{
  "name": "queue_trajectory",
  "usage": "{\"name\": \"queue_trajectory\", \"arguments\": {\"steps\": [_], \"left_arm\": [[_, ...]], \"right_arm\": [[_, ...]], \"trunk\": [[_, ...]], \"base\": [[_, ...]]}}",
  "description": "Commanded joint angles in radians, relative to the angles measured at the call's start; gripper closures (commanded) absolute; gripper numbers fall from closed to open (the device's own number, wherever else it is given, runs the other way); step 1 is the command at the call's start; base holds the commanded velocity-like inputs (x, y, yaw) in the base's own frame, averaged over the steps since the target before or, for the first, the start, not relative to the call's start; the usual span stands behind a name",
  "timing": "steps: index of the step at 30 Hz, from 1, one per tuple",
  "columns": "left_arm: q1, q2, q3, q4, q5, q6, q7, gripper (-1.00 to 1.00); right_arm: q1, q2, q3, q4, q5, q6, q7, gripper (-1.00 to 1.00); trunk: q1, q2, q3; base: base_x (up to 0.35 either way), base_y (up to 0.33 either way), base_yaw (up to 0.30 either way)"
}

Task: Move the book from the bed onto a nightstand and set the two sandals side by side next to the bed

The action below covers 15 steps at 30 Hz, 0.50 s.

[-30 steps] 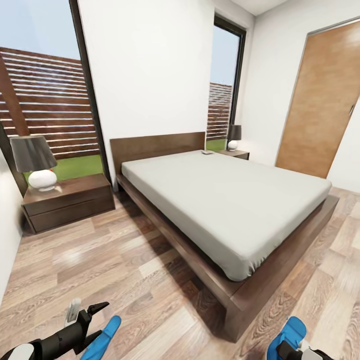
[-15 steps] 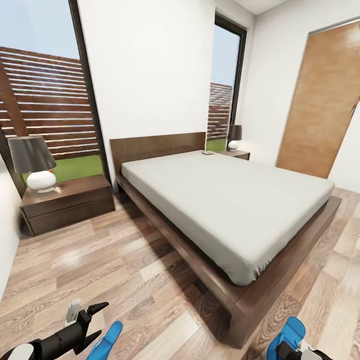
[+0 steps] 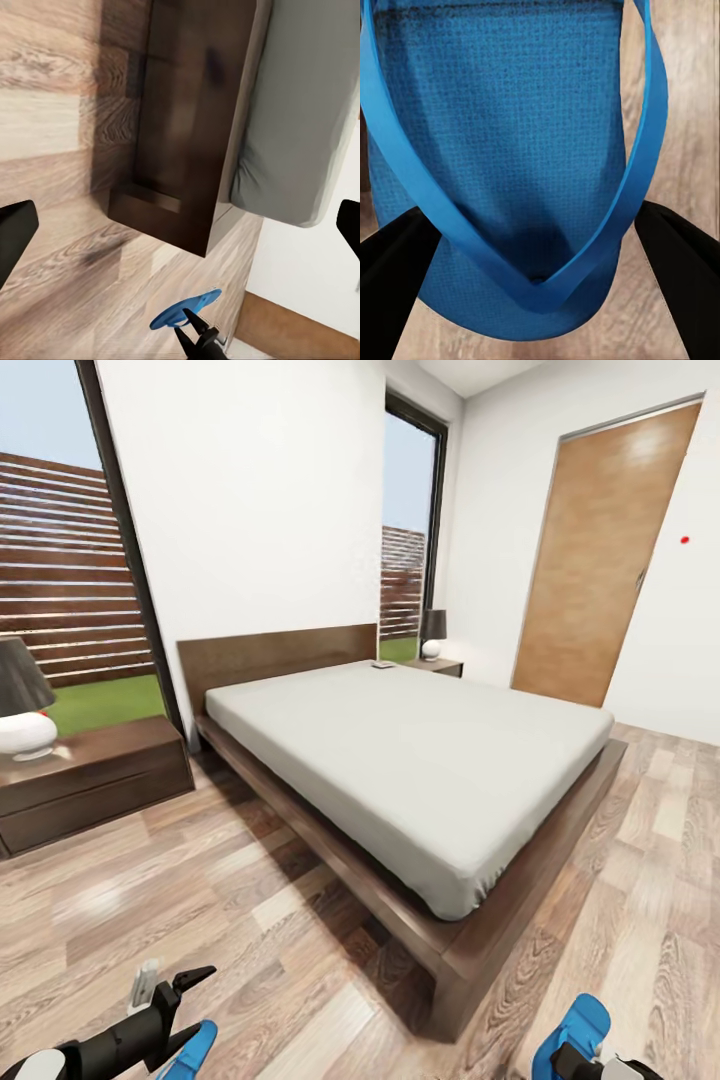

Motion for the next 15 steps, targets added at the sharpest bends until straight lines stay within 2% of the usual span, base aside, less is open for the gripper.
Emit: {"name": "queue_trajectory", "arguments": {"steps": [1, 7, 15], "left_arm": [[0.000, 0.000, 0.003, 0.001, -0.008, 0.005, -0.008, -1.00], [0.000, 0.000, 0.003, 0.002, -0.008, 0.005, -0.008, -1.00], [0.000, 0.000, 0.002, 0.002, -0.008, 0.005, -0.008, -1.00]], "right_arm": [[-0.002, 0.000, -0.004, 0.003, 0.000, 0.000, 0.006, 1.00], [-0.002, 0.001, -0.004, 0.003, 0.000, 0.000, 0.004, 1.00], [-0.002, 0.003, -0.003, 0.003, 0.000, -0.002, 0.003, 1.00]], "trunk": [[0.000, 0.000, -0.001], [0.000, 0.000, -0.001], [0.000, 0.000, -0.001]], "base": [[0.000, 0.053, -0.259], [0.000, 0.075, -0.158], [0.000, 0.090, -0.021]]}}
